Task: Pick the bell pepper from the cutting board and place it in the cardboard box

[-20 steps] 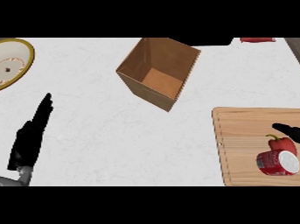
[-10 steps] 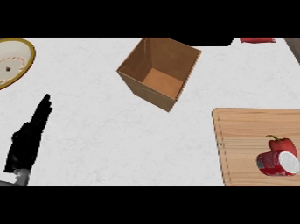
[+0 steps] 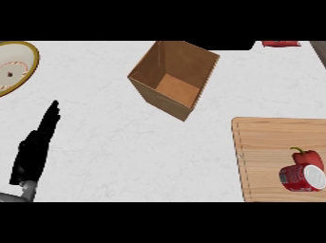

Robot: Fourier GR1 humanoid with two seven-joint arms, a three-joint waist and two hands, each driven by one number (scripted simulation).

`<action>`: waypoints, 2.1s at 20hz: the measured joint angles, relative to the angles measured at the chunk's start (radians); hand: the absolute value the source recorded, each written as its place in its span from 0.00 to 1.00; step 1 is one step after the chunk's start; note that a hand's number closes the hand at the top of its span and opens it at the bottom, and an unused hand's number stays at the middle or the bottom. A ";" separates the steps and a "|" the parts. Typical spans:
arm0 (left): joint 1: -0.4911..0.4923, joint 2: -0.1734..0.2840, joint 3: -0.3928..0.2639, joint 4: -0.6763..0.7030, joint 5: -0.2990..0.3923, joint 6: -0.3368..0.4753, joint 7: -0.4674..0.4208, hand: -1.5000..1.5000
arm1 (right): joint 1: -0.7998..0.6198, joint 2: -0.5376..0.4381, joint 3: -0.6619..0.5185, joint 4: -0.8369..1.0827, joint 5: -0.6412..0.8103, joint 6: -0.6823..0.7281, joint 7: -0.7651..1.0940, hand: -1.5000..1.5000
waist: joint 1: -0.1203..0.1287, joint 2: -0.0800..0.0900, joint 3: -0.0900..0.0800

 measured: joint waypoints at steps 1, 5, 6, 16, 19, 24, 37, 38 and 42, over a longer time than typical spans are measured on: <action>0.011 0.001 0.004 -0.009 -0.001 -0.004 -0.002 0.50 | 0.009 0.011 0.017 -0.023 0.022 0.004 0.033 0.00 | 0.002 0.000 0.000; 0.019 -0.020 0.014 -0.014 -0.026 -0.011 0.003 0.50 | 0.024 0.075 0.061 -0.087 0.102 0.012 0.144 0.00 | 0.004 0.000 0.001; 0.021 -0.024 0.022 -0.010 -0.027 -0.021 -0.001 0.50 | 0.013 0.093 0.068 -0.098 0.117 0.021 0.176 0.00 | 0.005 0.001 0.001; 0.023 -0.067 0.086 -0.033 -0.088 -0.081 0.038 0.50 | 0.003 0.230 0.081 -0.084 0.291 0.054 0.256 0.00 | 0.006 0.001 0.002; 0.028 -0.095 0.095 -0.034 -0.121 -0.087 0.041 0.50 | -0.020 0.264 0.070 -0.029 0.334 0.054 0.231 0.00 | 0.007 0.001 0.002; 0.055 -0.116 0.138 -0.038 -0.136 -0.132 0.025 0.50 | 0.001 0.308 0.048 0.007 0.398 0.032 0.172 0.00 | 0.006 0.001 0.002; 0.052 -0.194 0.207 -0.051 -0.224 -0.202 0.042 0.50 | -0.043 0.416 -0.014 0.073 0.505 0.055 0.102 0.00 | 0.007 0.001 0.002; 0.046 -0.200 0.213 -0.040 -0.228 -0.208 0.036 0.50 | -0.065 0.426 -0.011 0.095 0.516 0.057 0.104 0.00 | 0.007 0.001 0.002; 0.051 -0.214 0.249 -0.033 -0.239 -0.237 0.031 0.50 | -0.074 0.442 -0.038 0.120 0.539 0.060 0.076 0.00 | 0.007 0.001 0.002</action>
